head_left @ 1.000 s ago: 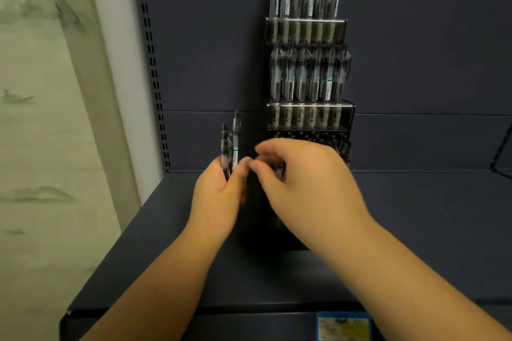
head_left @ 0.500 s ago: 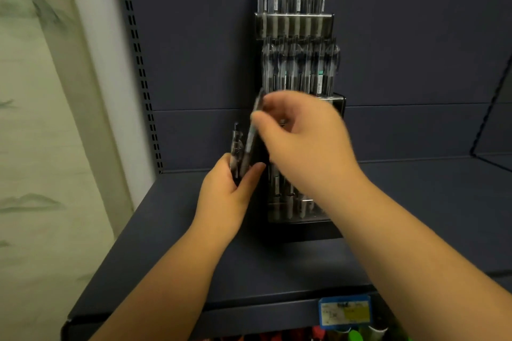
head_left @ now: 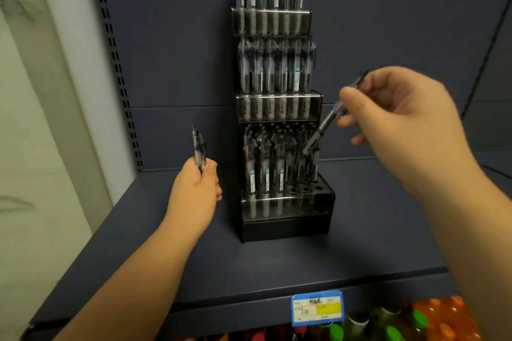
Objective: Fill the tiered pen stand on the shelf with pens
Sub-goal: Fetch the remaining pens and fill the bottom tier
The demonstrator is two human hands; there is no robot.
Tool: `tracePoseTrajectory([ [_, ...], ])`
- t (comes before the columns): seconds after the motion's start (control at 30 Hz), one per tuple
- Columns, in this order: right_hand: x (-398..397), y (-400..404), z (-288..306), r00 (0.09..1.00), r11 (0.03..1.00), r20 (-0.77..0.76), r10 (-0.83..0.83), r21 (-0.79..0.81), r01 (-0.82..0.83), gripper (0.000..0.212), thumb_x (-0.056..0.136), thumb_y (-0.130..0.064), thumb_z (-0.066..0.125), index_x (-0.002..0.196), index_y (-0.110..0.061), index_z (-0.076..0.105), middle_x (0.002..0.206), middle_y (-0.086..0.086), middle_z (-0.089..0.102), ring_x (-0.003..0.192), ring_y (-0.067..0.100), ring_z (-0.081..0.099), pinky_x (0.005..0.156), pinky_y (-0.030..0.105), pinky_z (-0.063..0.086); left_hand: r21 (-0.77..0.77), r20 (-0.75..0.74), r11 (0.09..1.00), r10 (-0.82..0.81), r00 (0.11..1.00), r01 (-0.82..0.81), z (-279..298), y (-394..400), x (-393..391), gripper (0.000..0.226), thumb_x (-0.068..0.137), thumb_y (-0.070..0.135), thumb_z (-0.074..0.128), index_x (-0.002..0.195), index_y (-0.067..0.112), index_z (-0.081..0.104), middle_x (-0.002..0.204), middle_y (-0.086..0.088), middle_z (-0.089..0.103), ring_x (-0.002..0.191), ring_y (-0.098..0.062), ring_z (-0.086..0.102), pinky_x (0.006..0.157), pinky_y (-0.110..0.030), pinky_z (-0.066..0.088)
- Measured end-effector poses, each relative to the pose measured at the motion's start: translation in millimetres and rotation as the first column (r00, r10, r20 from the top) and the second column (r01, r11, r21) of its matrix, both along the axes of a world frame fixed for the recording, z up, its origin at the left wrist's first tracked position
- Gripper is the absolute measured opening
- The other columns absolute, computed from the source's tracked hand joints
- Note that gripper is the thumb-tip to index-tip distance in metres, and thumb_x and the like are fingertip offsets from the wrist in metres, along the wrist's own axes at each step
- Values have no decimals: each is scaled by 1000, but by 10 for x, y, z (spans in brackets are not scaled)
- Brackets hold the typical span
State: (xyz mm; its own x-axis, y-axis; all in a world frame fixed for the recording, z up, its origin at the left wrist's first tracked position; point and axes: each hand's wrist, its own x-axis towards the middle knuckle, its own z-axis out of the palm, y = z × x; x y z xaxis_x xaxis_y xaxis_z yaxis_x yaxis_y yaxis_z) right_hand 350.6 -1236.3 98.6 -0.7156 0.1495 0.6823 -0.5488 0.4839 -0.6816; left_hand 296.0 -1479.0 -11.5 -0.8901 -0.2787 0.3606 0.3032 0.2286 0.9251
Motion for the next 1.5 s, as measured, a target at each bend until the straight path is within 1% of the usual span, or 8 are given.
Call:
tracePoseTrajectory([
  [0.13, -84, 0, -136, 992, 991, 126, 2, 136, -19, 13, 96, -30, 68, 86, -22, 62, 78, -4, 75, 74, 7, 75, 76, 50, 61, 53, 22, 998, -20, 1000, 19, -16, -1, -10, 20, 107, 20, 39, 91, 19, 50, 77, -2, 47, 68, -14, 50, 70, -34, 51],
  [0.4, -144, -115, -115, 984, 973, 177, -28, 232, -14, 18, 95, -35, 69, 84, -23, 63, 72, -7, 74, 63, 2, 72, 77, 44, 61, -7, 20, 1000, 3, 1000, -2, -22, 4, -14, 20, 107, 23, 39, 91, 20, 50, 77, -1, 48, 68, -14, 51, 65, -27, 50],
  [0.53, -141, -95, -43, 985, 941, 143, -96, 337, 43, 18, 94, -41, 68, 82, -28, 62, 72, -8, 74, 66, 4, 71, 75, 40, 60, -23, 24, 1000, 4, 1000, -3, -19, -5, -13, 21, 107, 24, 39, 90, 20, 50, 78, -1, 48, 68, -13, 52, 64, -26, 50],
  [0.63, -150, -92, -43, 984, 933, 122, -127, 351, 76, 20, 93, -42, 69, 81, -29, 60, 73, -8, 71, 69, 7, 70, 70, 34, 57, -48, 28, 999, 19, 999, -17, -18, -1, -15, 21, 107, 23, 39, 89, 19, 49, 78, -1, 49, 67, -13, 52, 60, -23, 48],
  [0.8, -176, -141, -105, 979, 921, 153, -135, 384, 67, 24, 91, -44, 71, 78, -27, 60, 75, -10, 69, 71, 3, 63, 59, 23, 43, -65, 30, 998, 18, 999, -16, -13, -2, -25, 20, 106, 24, 40, 91, 16, 49, 77, -1, 50, 67, -13, 53, 64, -28, 47],
  [1.0, -205, -187, -175, 961, 860, 226, -162, 510, 25, 26, 89, -48, 72, 77, -28, 60, 73, -11, 65, 70, 2, 59, 57, 24, 41, -80, 31, 997, 10, 999, -8, -22, -5, -31, 20, 106, 24, 40, 90, 18, 49, 76, -1, 51, 68, -14, 54, 63, -27, 46],
  [1.27, -259, -227, -302, 946, 825, 268, -183, 565, -1, 26, 91, -48, 70, 78, -28, 58, 75, -10, 65, 71, 3, 58, 61, 25, 47, -97, 36, 995, -3, 999, 6, -14, 6, -15, 19, 106, 24, 40, 91, 16, 49, 76, -1, 50, 68, -13, 54, 64, -26, 47],
  [1.5, -276, -224, -395, 948, 850, 257, -189, 525, 27, 24, 91, -48, 69, 82, -28, 60, 78, -10, 67, 71, 4, 60, 59, 23, 44, -70, 54, 998, -1, 999, 5, -14, 6, -1, 19, 106, 24, 42, 91, 16, 51, 77, -1, 52, 68, -12, 54, 64, -26, 47],
])
